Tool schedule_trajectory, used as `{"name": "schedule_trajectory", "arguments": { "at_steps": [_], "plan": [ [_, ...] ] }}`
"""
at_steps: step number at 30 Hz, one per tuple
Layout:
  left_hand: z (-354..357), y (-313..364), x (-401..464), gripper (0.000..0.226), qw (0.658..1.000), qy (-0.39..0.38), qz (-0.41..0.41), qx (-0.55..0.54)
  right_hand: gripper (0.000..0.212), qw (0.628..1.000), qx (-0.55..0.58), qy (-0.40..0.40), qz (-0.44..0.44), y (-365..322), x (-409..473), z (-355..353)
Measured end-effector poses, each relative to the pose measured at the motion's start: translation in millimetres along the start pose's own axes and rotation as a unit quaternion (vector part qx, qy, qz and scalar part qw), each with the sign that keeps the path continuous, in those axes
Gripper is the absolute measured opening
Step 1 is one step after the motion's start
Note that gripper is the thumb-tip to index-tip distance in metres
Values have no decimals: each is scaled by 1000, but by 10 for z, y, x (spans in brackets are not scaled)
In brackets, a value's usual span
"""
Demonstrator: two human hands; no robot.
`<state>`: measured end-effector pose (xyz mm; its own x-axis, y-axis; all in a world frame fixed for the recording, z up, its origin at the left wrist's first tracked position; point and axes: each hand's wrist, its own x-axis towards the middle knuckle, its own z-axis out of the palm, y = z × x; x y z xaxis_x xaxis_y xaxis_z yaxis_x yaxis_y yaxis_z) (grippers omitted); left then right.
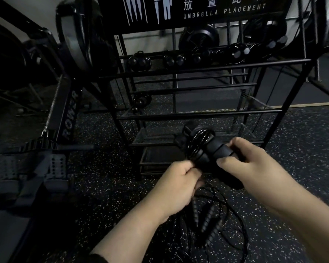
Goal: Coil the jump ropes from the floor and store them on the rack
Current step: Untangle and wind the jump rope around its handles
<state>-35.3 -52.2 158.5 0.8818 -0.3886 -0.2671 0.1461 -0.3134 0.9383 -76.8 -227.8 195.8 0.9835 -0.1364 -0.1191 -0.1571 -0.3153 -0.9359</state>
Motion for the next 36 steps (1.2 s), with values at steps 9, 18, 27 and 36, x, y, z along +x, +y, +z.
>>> {"name": "schedule_trajectory", "arguments": {
  "at_steps": [9,18,27,36],
  "plan": [
    [-235,236,-113,21,889,-21,129,438,16,965,-259,-47,9,68,35,-22],
    [-548,417,-197,25,906,-117,156,376,27,921,-218,-323,-15,21,-123,85],
    [-428,187,-42,38,979,-113,142,92,29,937,-37,-342,-61,-120,-201,26],
    [-95,-87,-114,28,997,-25,-23,-66,34,976,105,-170,-90,-49,-131,-32]
  ]
}}
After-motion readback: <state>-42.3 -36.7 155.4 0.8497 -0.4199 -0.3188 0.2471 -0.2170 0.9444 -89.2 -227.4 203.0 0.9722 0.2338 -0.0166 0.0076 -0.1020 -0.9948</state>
